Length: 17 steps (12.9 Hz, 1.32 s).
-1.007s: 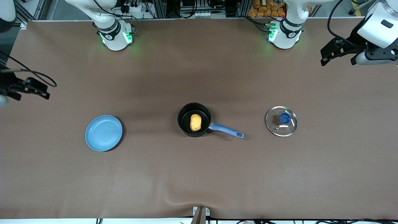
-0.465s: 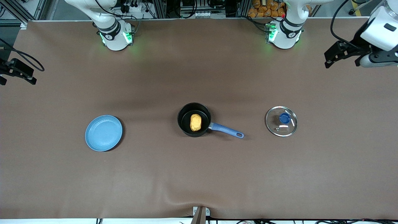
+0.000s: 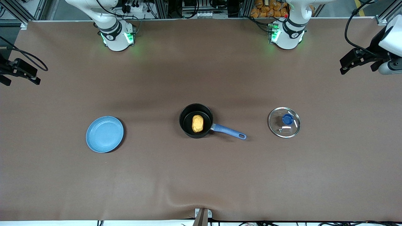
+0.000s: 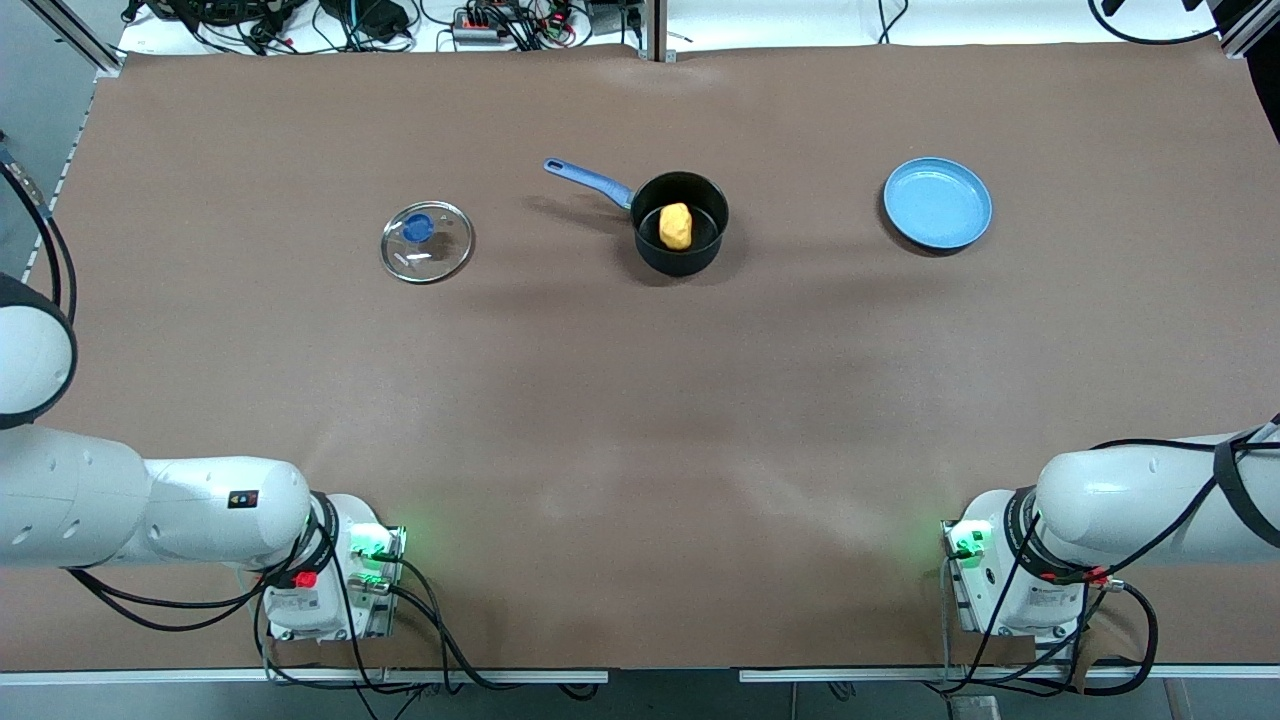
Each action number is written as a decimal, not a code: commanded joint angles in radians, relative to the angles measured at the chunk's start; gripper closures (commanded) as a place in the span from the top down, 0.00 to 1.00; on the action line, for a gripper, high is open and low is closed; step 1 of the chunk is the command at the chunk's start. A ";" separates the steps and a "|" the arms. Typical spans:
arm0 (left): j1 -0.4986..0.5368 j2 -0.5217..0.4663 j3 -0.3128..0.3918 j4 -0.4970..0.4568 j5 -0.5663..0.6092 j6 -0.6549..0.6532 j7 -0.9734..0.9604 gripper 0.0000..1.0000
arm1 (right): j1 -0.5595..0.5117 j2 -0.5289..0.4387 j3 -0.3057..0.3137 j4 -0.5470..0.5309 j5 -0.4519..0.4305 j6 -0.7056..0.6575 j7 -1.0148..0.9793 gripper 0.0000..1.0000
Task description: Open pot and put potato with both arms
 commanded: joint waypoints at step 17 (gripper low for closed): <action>0.006 -0.097 -0.004 -0.088 -0.053 0.043 0.061 1.00 | 0.010 -0.050 -0.009 -0.051 0.016 0.019 -0.016 1.00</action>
